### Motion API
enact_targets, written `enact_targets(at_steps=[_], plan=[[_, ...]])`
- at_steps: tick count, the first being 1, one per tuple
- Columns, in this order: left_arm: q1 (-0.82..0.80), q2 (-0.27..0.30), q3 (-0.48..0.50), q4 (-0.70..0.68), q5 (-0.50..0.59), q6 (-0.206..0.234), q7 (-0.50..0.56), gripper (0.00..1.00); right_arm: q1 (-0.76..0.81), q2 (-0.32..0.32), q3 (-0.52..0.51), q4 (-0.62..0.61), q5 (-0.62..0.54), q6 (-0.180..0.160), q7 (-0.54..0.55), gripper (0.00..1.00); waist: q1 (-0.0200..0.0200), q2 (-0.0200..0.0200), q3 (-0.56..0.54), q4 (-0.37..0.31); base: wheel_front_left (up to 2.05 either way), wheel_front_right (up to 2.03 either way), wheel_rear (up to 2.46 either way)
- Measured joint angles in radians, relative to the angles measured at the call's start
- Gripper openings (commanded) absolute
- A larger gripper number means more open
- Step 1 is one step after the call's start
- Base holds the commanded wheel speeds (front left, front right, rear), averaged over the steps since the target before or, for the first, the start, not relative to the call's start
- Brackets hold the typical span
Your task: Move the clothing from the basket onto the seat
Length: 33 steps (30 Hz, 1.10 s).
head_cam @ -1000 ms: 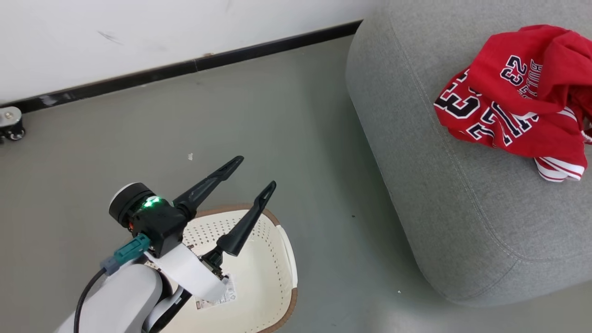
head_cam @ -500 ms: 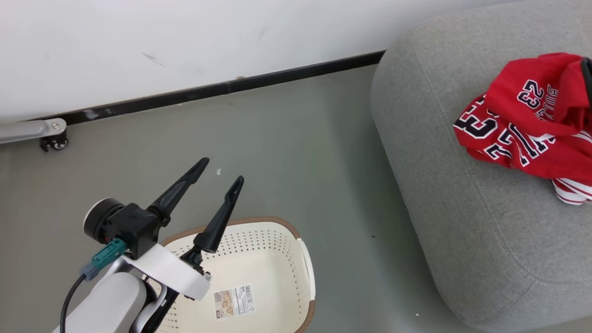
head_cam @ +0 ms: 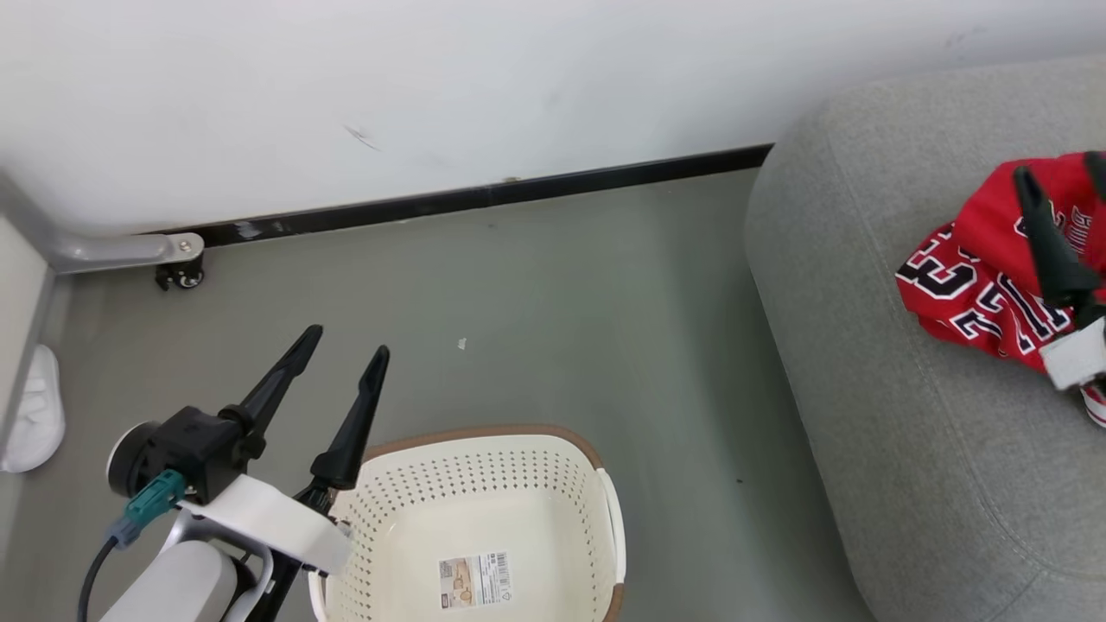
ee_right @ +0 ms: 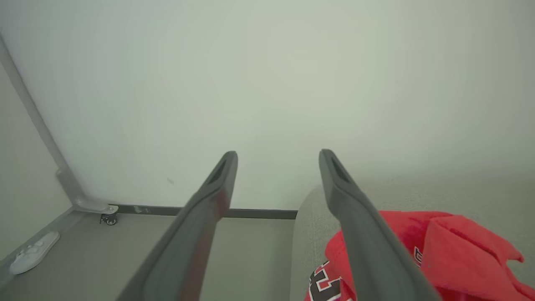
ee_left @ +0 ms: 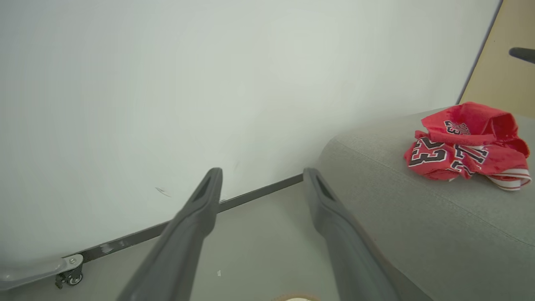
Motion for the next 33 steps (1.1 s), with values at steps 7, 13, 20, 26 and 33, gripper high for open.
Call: enact_targets(at_steps=[7, 13, 20, 26, 33], plan=[[0.041, -0.006, 0.041, 0.006, -0.006, 0.011, 0.0, 1.0, 0.097, 0.055, -0.05, -0.043, -0.031, 0.0, 0.0, 1.0, 0.0, 0.0, -0.031, 0.033, 0.0, 0.0, 0.0], [0.089, -0.022, 0.079, 0.007, -0.011, 0.032, -0.003, 1.0, 0.185, 0.114, -0.112, -0.086, -0.068, 0.0, -0.002, 1.0, 0.0, 0.0, -0.054, 0.054, 0.0, 0.0, 0.0], [0.142, -0.051, 0.133, 0.007, -0.021, 0.062, -0.003, 1.0, 0.28, 0.209, -0.126, -0.126, -0.071, 0.0, -0.002, 1.0, 0.0, 0.0, -0.076, 0.067, 0.0, 0.0, 0.0], [0.188, -0.076, 0.182, -0.003, -0.02, 0.081, -0.003, 1.0, 0.326, 0.248, -0.134, -0.162, -0.114, 0.0, -0.002, 1.0, 0.0, 0.0, -0.09, 0.071, 0.0, 0.0, 0.0], [0.225, -0.1, 0.224, -0.011, -0.016, 0.088, -0.003, 1.0, 0.403, 0.297, -0.125, -0.178, -0.142, 0.0, -0.002, 1.0, 0.0, 0.0, -0.1, 0.082, 0.0, 0.0, 0.0]])
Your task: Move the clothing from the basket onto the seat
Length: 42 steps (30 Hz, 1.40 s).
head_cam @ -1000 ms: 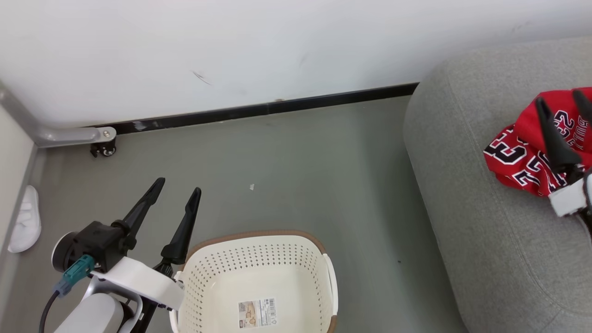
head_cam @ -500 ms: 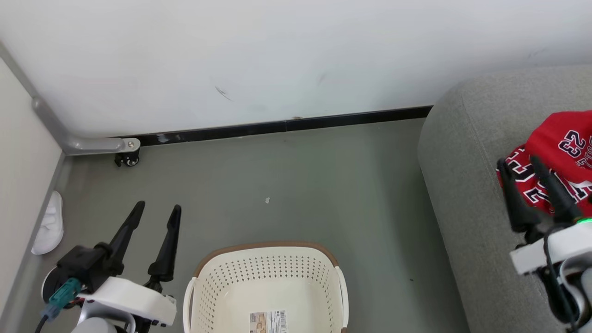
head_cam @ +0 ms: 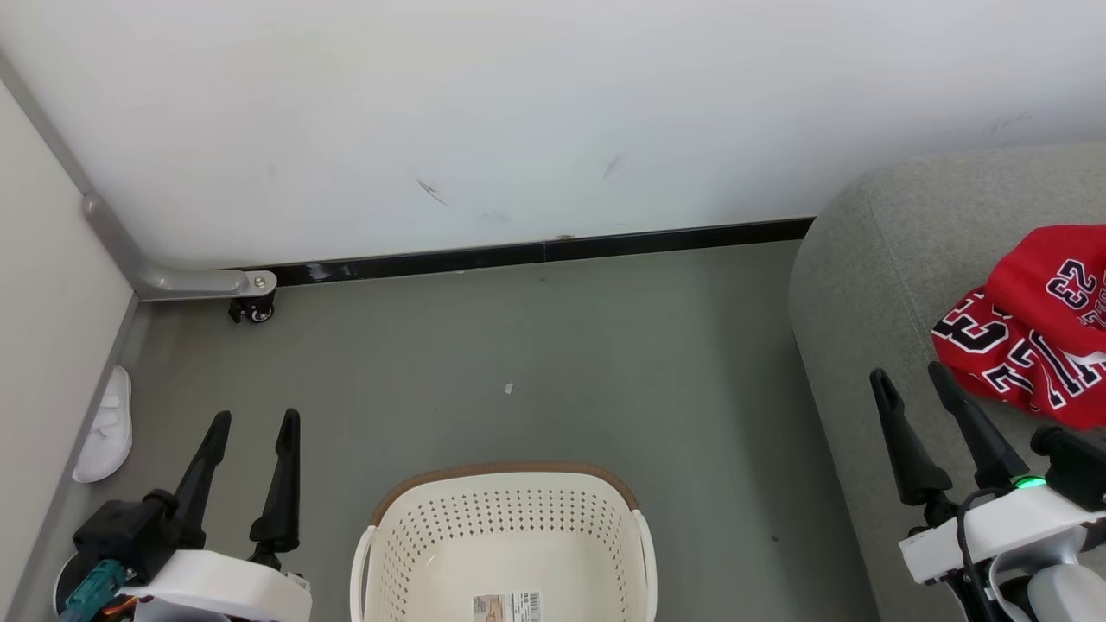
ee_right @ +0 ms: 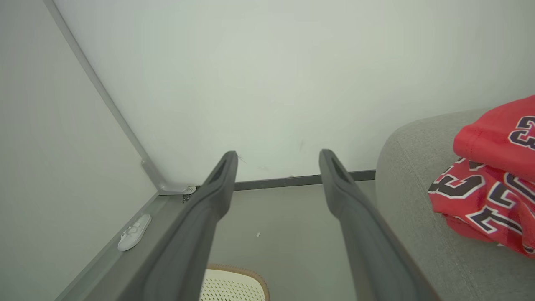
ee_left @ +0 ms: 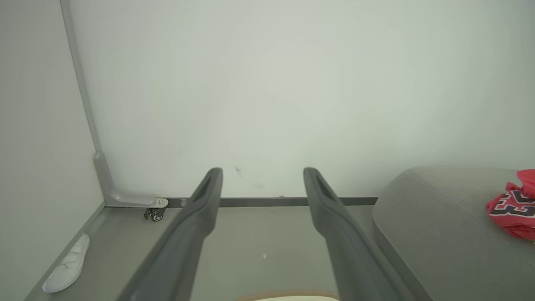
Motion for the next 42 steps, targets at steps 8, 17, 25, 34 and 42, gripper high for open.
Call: enact_targets(at_steps=[8, 17, 25, 34, 42], plan=[[0.056, -0.007, 0.037, 0.005, 0.023, 0.008, 0.0, 1.0, 0.034, 0.044, 0.001, -0.02, -0.039, 0.0, 0.0, 1.0, 0.0, 0.0, -0.012, 0.013, 0.0, 0.0, 0.0], [0.063, -0.031, 0.091, -0.006, 0.08, 0.008, 0.0, 1.0, 0.044, 0.064, 0.022, -0.022, -0.066, 0.0, 0.0, 1.0, 0.0, 0.0, -0.019, 0.026, 0.0, 0.0, 0.0], [0.099, -0.034, 0.101, 0.015, 0.1, -0.011, 0.0, 1.0, 0.046, 0.079, 0.039, -0.022, -0.094, 0.0, 0.0, 1.0, 0.0, 0.0, -0.022, 0.031, 0.0, 0.0, 0.0], [0.099, -0.043, 0.114, 0.015, 0.138, -0.02, 0.0, 1.0, 0.05, 0.086, 0.039, -0.022, -0.104, 0.0, 0.0, 1.0, 0.0, 0.0, -0.023, 0.028, 0.0, 0.0, 0.0], [0.114, -0.062, 0.131, 0.016, 0.148, -0.029, 0.0, 1.0, 0.06, 0.095, 0.04, -0.021, -0.106, 0.0, 0.0, 1.0, 0.0, 0.0, -0.022, 0.026, 0.0, 0.0, 0.0]])
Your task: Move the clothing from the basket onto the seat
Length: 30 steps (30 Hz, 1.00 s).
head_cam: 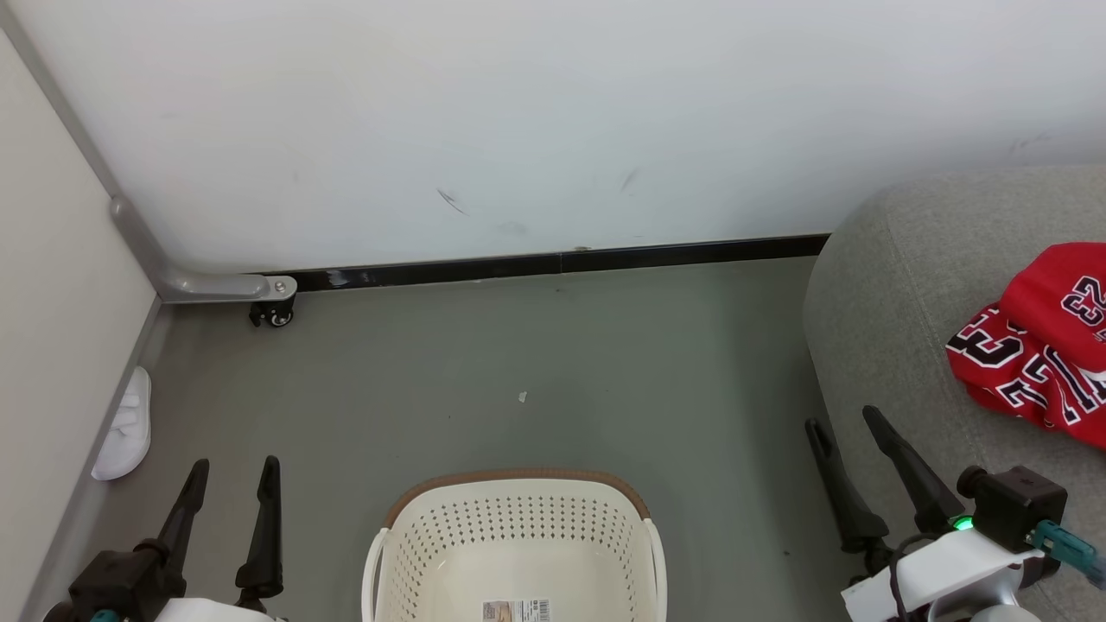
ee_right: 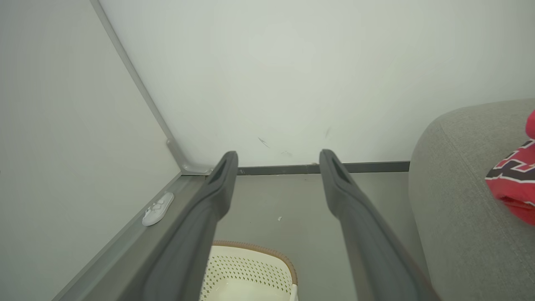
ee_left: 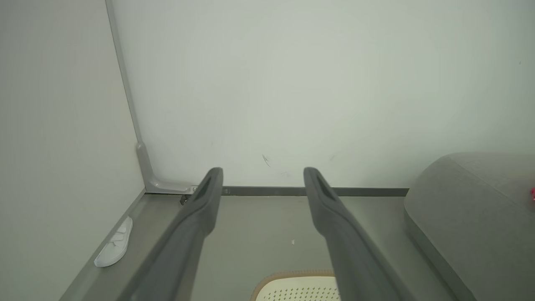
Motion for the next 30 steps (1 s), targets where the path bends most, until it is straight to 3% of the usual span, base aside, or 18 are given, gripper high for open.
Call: enact_targets(at_steps=[25, 26, 30], plan=[[0.001, -0.029, 0.037, 0.008, 0.053, -0.036, 0.0, 1.0, 0.0, 0.01, 0.002, -0.001, -0.006, 0.0, 0.0, 1.0, 0.0, 0.0, 0.01, -0.003, 0.0, 0.0, 0.0], [0.001, -0.032, 0.037, 0.01, 0.053, -0.042, 0.0, 0.0, 0.0, 0.011, 0.002, 0.002, -0.007, 0.0, 0.0, 0.0, 0.0, 0.0, 0.01, -0.003, 0.0, 0.0, 0.0], [0.005, -0.055, 0.026, 0.045, 0.051, -0.042, 0.002, 0.0, 0.01, 0.021, 0.006, 0.035, -0.007, 0.0, 0.001, 0.0, 0.0, 0.0, 0.01, -0.003, 0.0, 0.0, 0.0]])
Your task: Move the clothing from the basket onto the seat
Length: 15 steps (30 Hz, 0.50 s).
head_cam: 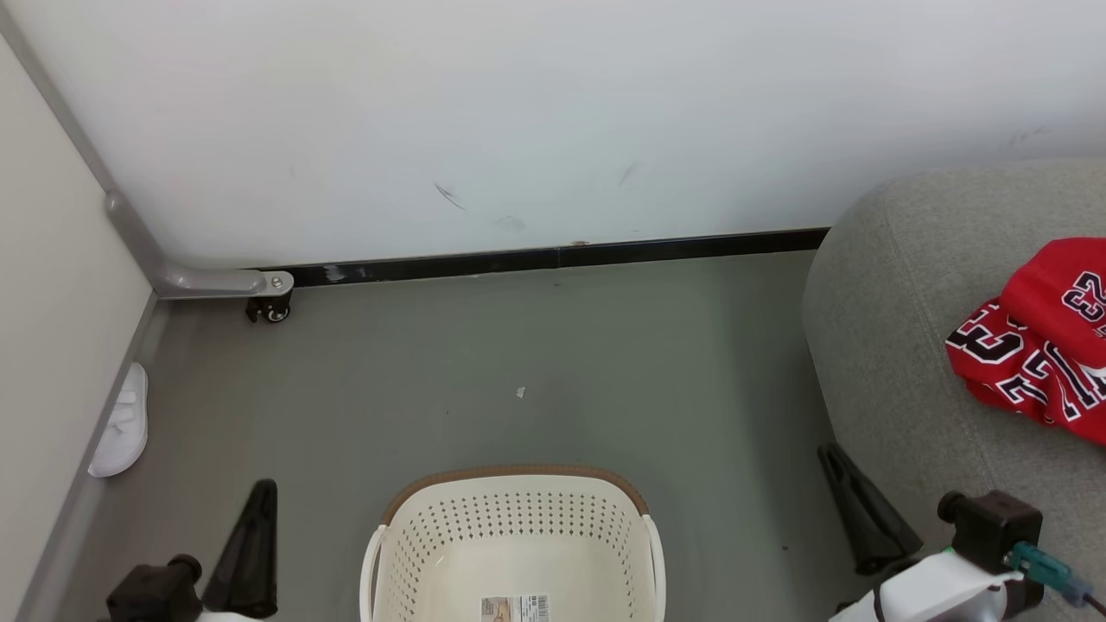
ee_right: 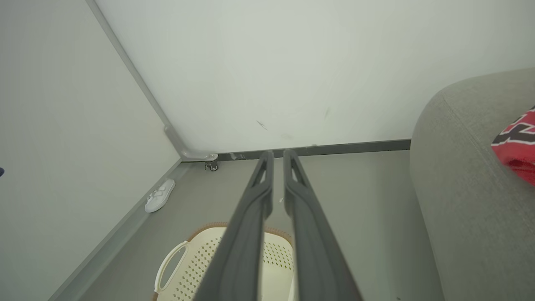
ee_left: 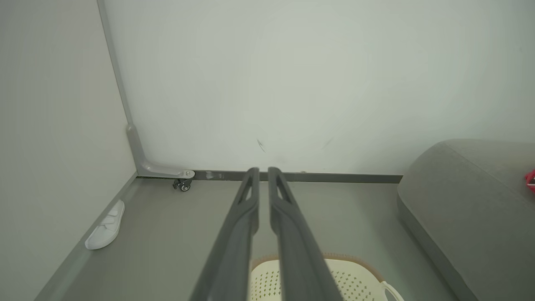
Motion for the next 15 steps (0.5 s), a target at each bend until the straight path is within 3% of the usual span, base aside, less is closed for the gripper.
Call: enact_targets(at_steps=[8, 15], plan=[[0.015, -0.021, -0.004, 0.028, -0.042, -0.005, 0.012, 0.0, 0.031, 0.012, 0.007, 0.012, 0.045, 0.0, 0.001, 0.0, 0.0, 0.0, 0.0, 0.0, 0.0, 0.0, 0.0], [0.015, -0.032, 0.009, 0.032, -0.15, -0.019, 0.036, 0.0, 0.032, 0.019, 0.004, 0.008, 0.15, 0.0, 0.008, 0.0, 0.0, 0.0, -0.001, -0.001, 0.0, 0.0, 0.0]])
